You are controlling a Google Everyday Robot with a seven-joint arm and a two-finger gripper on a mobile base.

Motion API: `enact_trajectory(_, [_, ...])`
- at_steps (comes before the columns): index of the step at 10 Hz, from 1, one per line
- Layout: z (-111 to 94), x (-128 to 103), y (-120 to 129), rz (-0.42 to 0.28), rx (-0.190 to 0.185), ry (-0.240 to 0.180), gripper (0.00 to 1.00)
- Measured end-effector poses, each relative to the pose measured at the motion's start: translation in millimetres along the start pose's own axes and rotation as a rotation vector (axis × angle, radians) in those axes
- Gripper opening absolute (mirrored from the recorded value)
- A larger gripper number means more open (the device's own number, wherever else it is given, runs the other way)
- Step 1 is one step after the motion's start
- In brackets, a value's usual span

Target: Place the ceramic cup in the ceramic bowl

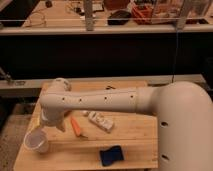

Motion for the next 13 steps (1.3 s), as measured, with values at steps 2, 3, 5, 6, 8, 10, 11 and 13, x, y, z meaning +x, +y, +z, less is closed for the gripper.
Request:
enact_trajectory(2, [18.0,-5.0,-0.5,-0.021,-0.103,-0.014,0.8])
enact_trajectory(3, [23.9,-4.8,2.2,-0.026,-0.136,-0.014,0.8])
enact_trajectory(5, [36.3,-7.1,3.9,-0.043,-0.18,-0.023,0.8])
enact_trajectory(6, [45.1,-8.6,4.8,-0.053,-0.209,-0.033,0.8])
enact_trajectory(8, [62.7,-9.5,11.6,-0.054,-0.268,-0.051,0.8])
enact_trajectory(10, [74.1,-7.6,13.7,-0.051,-0.257,-0.03,0.8])
enact_trajectory(11, [72.3,-5.9,14.3,-0.049,-0.25,-0.021,0.77])
enact_trajectory(13, [68.8,-9.2,13.9,-0.051,-0.25,-0.024,0.58])
